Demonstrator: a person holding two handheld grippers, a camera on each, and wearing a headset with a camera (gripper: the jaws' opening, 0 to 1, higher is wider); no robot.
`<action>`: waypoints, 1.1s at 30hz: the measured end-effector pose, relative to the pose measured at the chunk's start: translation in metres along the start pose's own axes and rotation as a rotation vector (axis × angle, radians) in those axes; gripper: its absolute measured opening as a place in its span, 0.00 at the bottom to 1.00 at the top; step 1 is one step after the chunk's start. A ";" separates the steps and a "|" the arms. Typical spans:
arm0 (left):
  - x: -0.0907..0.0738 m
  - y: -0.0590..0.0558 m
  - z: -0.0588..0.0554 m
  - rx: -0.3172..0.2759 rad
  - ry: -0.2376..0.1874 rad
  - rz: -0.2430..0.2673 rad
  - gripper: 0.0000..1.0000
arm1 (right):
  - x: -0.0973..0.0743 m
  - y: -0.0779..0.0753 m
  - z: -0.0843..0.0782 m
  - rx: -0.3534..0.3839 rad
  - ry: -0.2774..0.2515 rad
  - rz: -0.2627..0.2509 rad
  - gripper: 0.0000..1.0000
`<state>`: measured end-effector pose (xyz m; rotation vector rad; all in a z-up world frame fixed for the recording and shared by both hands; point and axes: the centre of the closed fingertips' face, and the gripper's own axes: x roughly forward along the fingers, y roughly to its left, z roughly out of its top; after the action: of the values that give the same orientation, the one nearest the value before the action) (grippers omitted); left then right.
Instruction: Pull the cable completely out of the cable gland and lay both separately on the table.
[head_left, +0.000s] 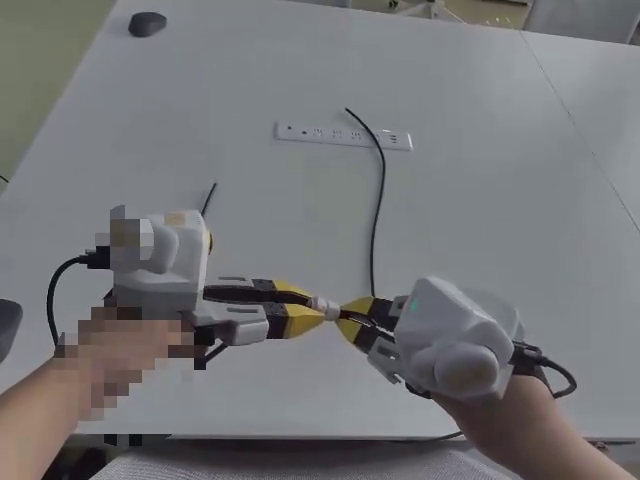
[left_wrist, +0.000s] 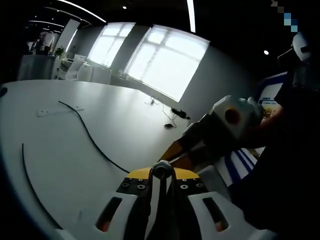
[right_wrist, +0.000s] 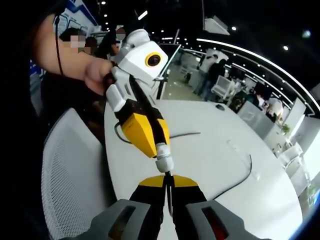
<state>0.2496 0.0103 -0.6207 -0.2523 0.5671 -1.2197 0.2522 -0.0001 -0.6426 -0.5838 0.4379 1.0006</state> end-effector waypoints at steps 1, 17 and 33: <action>0.000 0.000 0.000 0.001 -0.002 0.000 0.15 | 0.000 -0.001 0.000 0.005 -0.003 -0.001 0.00; -0.004 0.002 0.007 0.040 -0.041 0.010 0.15 | -0.004 -0.019 -0.026 0.233 0.019 -0.044 0.00; -0.004 0.000 0.003 0.078 -0.035 0.018 0.15 | -0.004 -0.041 -0.072 0.453 0.103 -0.141 0.00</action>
<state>0.2504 0.0140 -0.6165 -0.2018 0.4898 -1.2152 0.2806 -0.0660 -0.6851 -0.2535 0.6825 0.7067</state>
